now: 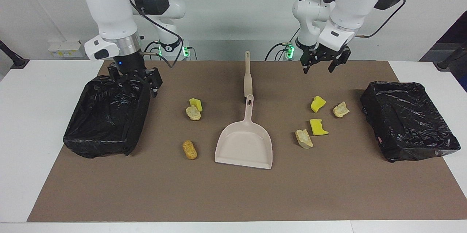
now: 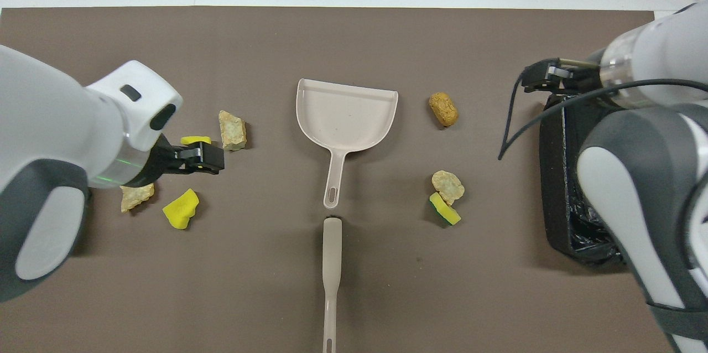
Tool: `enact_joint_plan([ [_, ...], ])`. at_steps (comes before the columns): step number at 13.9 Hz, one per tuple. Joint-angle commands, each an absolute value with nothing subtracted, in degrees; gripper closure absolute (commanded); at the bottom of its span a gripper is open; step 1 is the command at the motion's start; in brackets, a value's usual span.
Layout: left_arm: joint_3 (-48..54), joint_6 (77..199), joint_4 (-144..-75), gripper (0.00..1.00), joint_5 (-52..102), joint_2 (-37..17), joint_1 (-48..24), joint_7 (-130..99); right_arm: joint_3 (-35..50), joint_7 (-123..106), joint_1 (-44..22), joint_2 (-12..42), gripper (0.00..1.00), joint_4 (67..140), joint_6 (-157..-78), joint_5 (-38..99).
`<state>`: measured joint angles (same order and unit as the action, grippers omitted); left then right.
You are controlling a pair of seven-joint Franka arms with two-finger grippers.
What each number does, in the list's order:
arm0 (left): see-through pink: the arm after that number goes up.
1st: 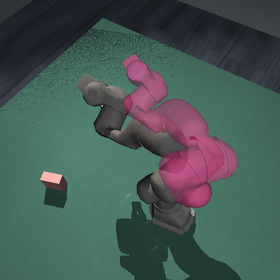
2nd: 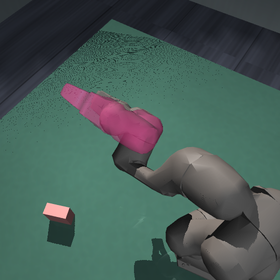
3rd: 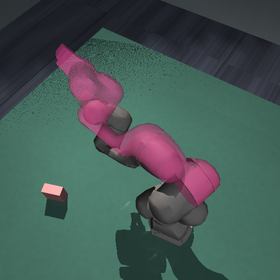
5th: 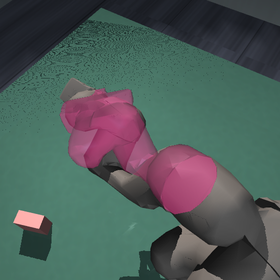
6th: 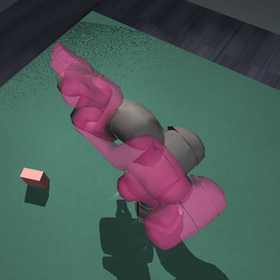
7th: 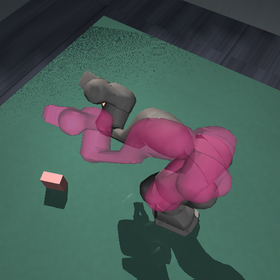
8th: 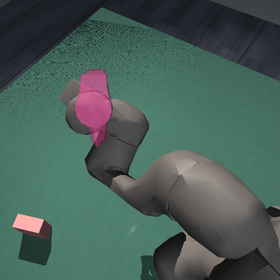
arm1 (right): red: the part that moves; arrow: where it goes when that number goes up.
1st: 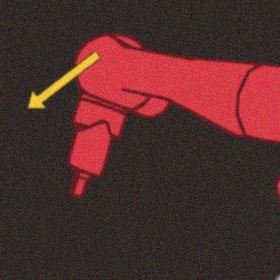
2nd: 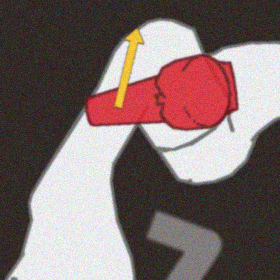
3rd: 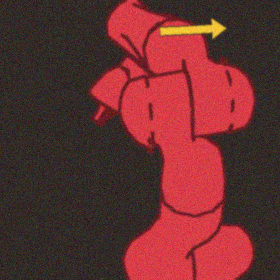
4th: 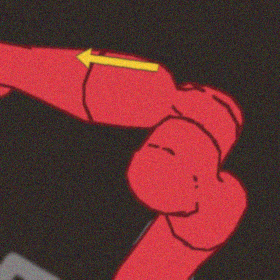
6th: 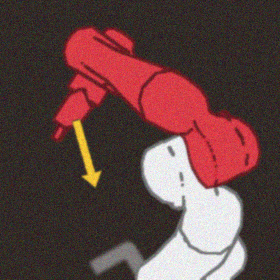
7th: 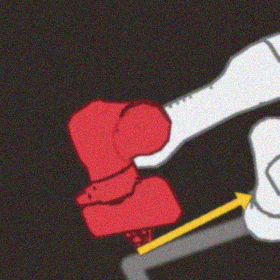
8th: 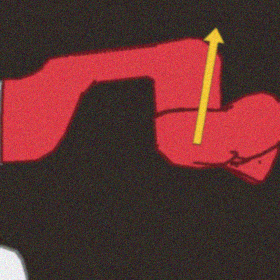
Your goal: Sweep and dump trash in bin
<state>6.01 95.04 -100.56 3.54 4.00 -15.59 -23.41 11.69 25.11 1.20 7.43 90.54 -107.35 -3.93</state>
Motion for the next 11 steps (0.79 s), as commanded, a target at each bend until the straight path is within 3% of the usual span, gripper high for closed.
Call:
enact_joint_plan([
  [1, 5.1, 100.96, -111.66, 0.0, 3.78, 10.61, -21.51, -28.54, 11.78, 30.84, -3.58, 11.58, 0.0, 90.35, -110.73, -5.88],
  [5, 5.1, 107.39, -125.05, 0.0, 4.13, 17.74, -29.87, -31.38, 11.69, 40.84, -9.83, 20.81, 0.0, 85.89, -113.99, -10.37],
  [11, 5.1, 124.95, -139.11, 0.0, 4.13, 15.74, -43.31, -37.51, 11.6, 55.78, -21.07, 32.25, 0.0, 75.67, -113.2, -10.2],
])
